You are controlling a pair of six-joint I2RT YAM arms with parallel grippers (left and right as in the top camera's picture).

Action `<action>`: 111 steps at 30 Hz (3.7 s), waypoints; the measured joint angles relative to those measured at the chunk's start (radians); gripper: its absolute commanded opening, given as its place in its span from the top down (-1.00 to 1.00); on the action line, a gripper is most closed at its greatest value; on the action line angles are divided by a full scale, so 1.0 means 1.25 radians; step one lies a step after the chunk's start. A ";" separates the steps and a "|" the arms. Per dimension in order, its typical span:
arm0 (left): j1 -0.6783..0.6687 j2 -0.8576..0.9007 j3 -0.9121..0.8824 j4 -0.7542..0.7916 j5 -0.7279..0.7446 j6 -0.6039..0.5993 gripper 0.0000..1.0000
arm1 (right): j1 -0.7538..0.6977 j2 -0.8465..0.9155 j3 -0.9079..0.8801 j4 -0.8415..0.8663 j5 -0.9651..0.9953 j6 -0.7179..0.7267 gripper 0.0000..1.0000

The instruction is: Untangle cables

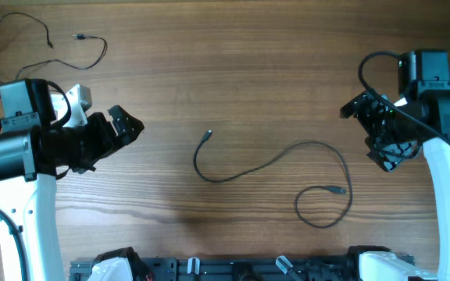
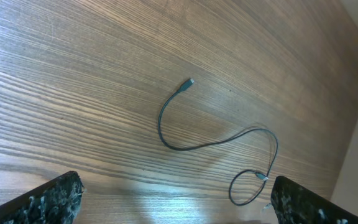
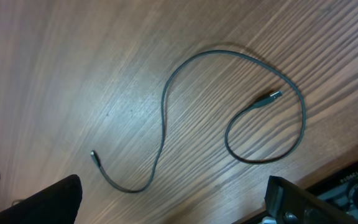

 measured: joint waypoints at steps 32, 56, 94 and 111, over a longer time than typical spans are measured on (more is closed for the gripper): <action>0.000 0.000 0.000 0.002 0.000 0.000 -1.00 | 0.088 0.382 -0.258 0.477 0.072 0.227 -0.51; 0.000 0.000 0.000 0.002 0.000 0.000 -1.00 | 0.260 0.165 -0.042 0.499 0.049 -0.017 0.91; 0.000 0.000 0.000 0.001 0.000 0.000 -1.00 | 0.502 0.053 -0.039 0.707 -0.112 -0.059 0.91; -0.290 0.000 0.000 0.111 0.298 0.399 -0.43 | 0.502 0.090 -0.039 0.780 -0.324 0.027 0.92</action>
